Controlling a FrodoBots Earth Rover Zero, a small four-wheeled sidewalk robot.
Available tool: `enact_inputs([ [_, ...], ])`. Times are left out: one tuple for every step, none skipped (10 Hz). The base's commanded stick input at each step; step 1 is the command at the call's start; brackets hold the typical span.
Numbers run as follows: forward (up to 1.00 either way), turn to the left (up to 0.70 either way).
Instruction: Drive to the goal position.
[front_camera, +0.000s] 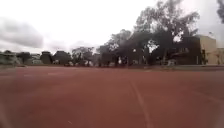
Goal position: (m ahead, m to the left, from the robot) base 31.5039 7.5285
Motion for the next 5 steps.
enact_inputs([
  [0.7,0.0],
  [0.7,0.0],
  [0.7,0.0],
  [0.7,0.0],
  [0.7,0.0],
])
